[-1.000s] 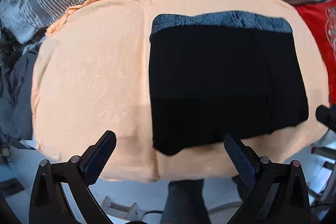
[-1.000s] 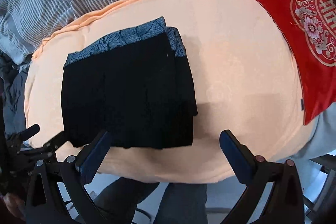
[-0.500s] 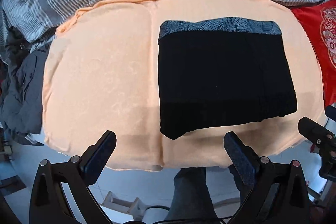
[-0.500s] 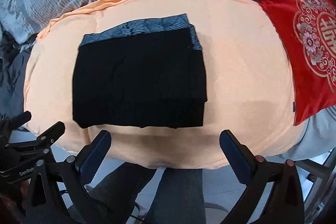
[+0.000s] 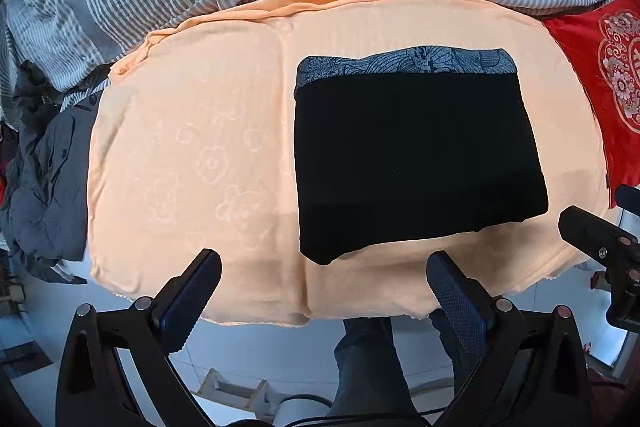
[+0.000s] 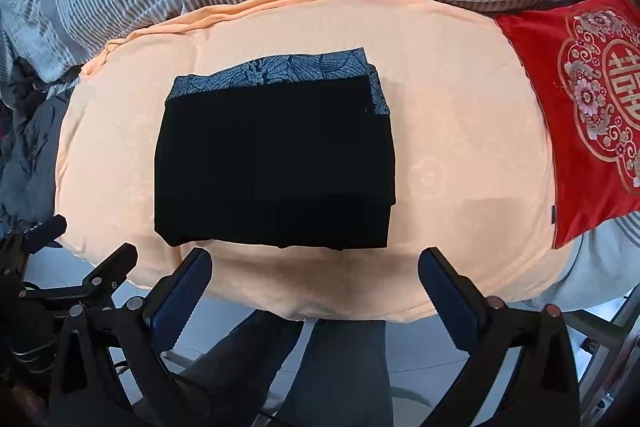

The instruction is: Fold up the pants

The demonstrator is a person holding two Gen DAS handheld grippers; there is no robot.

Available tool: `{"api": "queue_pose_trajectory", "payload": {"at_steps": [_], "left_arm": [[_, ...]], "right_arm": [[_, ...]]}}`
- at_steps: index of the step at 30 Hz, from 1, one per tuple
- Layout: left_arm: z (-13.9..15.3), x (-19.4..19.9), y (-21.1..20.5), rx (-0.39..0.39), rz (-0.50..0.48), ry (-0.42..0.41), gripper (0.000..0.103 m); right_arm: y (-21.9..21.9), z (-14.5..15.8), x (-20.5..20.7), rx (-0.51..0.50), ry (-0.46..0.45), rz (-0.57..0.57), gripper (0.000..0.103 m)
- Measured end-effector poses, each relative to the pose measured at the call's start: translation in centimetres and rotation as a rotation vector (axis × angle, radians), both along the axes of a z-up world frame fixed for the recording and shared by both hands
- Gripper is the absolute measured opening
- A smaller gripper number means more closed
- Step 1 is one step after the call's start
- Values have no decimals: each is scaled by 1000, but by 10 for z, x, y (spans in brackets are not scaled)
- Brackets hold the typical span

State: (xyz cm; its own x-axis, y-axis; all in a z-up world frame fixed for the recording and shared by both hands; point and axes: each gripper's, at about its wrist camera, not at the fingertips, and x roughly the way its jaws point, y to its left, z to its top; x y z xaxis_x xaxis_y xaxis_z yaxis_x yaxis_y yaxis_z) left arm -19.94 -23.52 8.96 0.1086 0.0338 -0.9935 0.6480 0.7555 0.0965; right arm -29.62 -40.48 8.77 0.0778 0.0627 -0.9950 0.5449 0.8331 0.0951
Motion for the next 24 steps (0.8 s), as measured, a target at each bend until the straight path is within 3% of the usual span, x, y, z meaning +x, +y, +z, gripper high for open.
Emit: {"api": "queue_pose_trajectory", "payload": {"at_steps": [24], "left_arm": [[4,-4,-6,-11,-4,-1,103]], "right_arm": [[0,1,-1,-9,3,5,103]]}}
